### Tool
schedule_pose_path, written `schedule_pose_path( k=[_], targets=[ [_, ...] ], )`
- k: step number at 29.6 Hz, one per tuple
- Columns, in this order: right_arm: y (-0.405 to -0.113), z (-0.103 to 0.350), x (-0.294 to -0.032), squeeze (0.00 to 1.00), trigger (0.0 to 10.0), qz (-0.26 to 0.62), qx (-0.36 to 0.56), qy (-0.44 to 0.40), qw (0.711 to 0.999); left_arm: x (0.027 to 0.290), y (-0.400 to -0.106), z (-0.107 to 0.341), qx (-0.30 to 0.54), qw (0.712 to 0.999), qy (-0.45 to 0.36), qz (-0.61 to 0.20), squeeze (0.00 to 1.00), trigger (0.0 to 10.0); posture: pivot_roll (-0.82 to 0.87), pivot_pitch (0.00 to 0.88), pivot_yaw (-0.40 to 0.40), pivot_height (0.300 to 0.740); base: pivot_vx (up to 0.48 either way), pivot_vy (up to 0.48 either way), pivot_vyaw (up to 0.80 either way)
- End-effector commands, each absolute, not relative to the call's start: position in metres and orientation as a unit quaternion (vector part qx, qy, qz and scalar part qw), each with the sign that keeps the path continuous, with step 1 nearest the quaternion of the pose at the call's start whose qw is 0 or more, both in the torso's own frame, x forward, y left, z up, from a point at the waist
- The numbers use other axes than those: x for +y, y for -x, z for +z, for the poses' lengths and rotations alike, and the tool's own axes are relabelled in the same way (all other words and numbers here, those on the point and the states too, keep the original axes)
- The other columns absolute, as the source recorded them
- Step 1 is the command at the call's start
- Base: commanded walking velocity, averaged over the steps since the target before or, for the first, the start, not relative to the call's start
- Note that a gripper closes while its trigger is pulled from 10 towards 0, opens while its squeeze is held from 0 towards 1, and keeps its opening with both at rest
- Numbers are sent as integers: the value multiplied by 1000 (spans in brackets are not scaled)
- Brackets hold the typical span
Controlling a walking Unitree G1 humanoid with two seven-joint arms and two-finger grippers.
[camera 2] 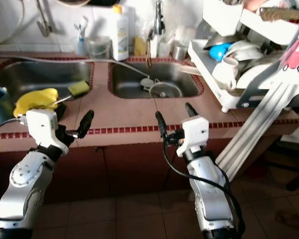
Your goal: Kitchen organization
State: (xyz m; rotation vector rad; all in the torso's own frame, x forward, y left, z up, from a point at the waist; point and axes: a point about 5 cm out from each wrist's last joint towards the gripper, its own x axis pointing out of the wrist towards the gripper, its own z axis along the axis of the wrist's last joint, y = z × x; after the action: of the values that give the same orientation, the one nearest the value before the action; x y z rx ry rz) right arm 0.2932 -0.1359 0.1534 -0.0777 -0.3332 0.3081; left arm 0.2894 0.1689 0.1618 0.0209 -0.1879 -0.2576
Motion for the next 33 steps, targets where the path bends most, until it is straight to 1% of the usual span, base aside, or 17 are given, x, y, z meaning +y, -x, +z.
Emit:
schedule_pose_path(
  k=[1,3,11,17,20,24,29,33],
  targets=[
    [-294,157,-137,0,10000,149,-168,40,974,166,-289,161,-96,986,-38,-130,0,10000,-170,32,-43,740,0,0,0],
    [-294,157,-137,0,10000,149,-166,41,974,162,-289,158,-94,985,-58,-132,0,10000,-171,32,-42,740,0,0,0],
    [-294,154,-137,0,10000,145,-158,40,976,148,-291,147,-76,982,-83,-154,0,10000,-177,32,-38,740,0,0,0],
    [-296,150,-137,0,10000,127,-144,47,980,139,-296,143,-76,980,-104,-153,0,10000,-183,35,-33,740,0,0,0],
    [-296,150,-136,0,10000,127,-144,46,980,138,-298,142,-74,980,-106,-151,0,10000,-186,37,-31,740,0,0,0],
    [-295,152,-135,0,10000,125,-146,48,980,127,-307,136,-69,980,-110,-149,0,10000,-198,34,-29,740,0,0,0],
    [-296,153,-136,0,10000,120,-143,43,982,119,-314,134,-66,981,-111,-142,0,10000,-208,29,-27,740,0,0,0],
    [-294,152,-129,0,10000,136,-140,38,980,115,-319,134,-71,981,-112,-140,0,10000,-212,26,-26,740,0,0,0]
  ],
)
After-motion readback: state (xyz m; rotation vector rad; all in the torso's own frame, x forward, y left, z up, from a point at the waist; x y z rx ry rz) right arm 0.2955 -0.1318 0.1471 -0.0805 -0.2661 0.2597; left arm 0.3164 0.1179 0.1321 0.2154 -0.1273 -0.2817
